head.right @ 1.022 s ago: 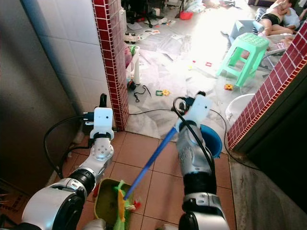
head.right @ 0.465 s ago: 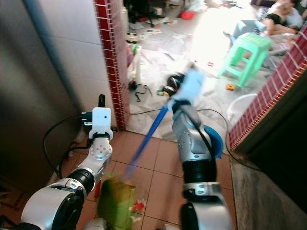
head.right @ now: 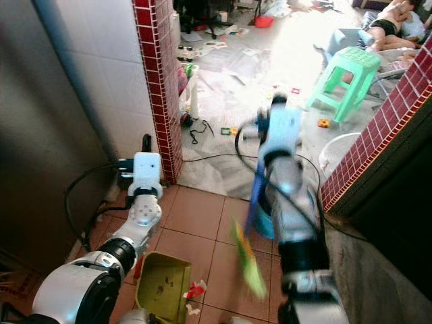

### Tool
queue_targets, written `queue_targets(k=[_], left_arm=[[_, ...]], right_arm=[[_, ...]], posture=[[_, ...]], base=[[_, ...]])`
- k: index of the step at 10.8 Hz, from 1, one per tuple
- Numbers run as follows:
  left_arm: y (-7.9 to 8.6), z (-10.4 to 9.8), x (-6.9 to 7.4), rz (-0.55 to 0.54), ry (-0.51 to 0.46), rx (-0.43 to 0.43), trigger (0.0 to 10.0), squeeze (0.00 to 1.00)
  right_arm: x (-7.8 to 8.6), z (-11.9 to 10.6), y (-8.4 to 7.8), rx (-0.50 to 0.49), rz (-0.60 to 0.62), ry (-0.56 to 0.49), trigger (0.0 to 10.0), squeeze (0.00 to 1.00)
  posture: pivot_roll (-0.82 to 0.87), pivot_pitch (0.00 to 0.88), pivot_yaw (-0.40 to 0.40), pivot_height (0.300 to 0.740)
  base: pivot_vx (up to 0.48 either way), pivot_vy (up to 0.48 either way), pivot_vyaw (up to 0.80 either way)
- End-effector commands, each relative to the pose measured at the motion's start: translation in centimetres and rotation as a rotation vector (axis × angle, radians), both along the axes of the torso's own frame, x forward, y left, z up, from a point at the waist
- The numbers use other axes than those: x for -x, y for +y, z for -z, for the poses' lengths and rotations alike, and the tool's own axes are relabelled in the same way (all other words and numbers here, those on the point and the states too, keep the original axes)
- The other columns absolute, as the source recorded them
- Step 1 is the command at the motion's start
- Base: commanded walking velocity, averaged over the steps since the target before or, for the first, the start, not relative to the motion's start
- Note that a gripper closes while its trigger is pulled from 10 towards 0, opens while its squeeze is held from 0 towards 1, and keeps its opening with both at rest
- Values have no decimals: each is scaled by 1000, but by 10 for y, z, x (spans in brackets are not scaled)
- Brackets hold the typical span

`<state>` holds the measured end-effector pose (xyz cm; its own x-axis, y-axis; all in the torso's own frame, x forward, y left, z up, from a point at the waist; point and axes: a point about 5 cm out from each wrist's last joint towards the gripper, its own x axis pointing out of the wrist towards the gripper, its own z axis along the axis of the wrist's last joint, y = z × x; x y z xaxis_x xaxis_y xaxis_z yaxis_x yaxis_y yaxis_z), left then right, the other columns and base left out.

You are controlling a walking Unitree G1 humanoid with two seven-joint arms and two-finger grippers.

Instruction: Sweep floor

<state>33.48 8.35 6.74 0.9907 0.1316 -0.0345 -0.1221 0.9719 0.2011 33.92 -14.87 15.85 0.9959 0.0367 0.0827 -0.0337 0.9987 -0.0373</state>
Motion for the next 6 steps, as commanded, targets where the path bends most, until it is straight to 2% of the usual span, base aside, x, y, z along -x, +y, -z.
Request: queue_targets(k=[1,3,4,6], left_arm=[[-7,10,5,52,75,23,10000,0],[-3,13,5,36,95,29,10000,0],[-3,14,5,42,107,46,10000,0],[-1,16,5,30,126,91,10000,0]], right_arm=[[-1,-1,4,6,10,13,10000,0],[1,25,3,-51,43,185,10000,0],[2,34,4,-113,60,251,10000,0],[0,36,10,-254,78,277,10000,0]], posture=[[-158,0,-6,740],[-155,0,-2,740],[-155,0,-1,740],[-155,0,0,740]], base=[[0,0,0],[0,0,0],[0,0,0],[0,0,0]])
